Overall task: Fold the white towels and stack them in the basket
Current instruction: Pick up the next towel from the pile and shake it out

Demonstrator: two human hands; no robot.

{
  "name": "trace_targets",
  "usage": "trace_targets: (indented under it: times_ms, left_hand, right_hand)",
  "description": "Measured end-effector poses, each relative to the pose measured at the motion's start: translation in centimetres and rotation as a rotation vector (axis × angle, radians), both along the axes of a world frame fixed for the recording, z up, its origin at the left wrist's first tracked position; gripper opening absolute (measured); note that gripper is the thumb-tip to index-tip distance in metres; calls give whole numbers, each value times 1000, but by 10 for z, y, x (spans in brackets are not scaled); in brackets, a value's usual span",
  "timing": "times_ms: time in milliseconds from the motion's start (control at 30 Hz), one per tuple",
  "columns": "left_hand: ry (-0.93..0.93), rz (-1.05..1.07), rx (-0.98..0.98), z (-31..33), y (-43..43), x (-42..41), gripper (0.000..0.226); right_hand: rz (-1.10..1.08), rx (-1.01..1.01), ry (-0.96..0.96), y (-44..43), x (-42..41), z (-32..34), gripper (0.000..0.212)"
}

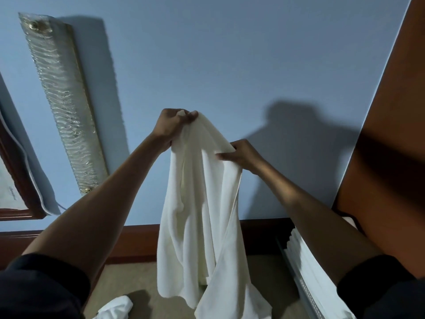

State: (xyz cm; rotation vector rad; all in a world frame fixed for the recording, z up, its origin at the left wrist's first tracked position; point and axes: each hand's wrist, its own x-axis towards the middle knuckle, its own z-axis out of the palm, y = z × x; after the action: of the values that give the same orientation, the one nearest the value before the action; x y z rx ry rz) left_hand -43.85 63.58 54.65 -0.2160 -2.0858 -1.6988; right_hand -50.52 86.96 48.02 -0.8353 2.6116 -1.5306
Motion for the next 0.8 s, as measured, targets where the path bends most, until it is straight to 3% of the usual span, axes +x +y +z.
trace_targets:
  times_ms: [100, 200, 267, 367, 467, 567, 633, 700, 800]
  left_hand:
    - [47, 18, 2, 11, 2, 3, 57]
    - [63, 47, 20, 18, -5, 4, 60]
    - [70, 97, 55, 16, -9, 3, 54]
    - [78, 204, 119, 9, -20, 1, 44]
    - [58, 289, 111, -3, -40, -1, 31]
    - [-71, 398, -72, -16, -57, -4, 32]
    - [-303, 378, -294, -21, -59, -2, 30]
    - [-494, 255, -532, -25, -52, 2, 46]
    - [-481, -101, -665, -28, -24, 8, 76]
  right_hand:
    - [-37, -14, -17, 6, -7, -20, 47]
    - [-11, 13, -7, 11, -11, -43, 78]
    - [14, 27, -44, 14, -12, -56, 82]
    - [1, 45, -163, 19, -11, -73, 54]
    - [4, 24, -226, 20, -8, -78, 43]
    - [-6, -30, -109, 22, -3, -59, 41]
    - [25, -59, -30, 18, 4, -38, 44]
    - [68, -66, 10, 11, 15, -12, 36]
    - [167, -26, 45, -5, 27, 18, 45]
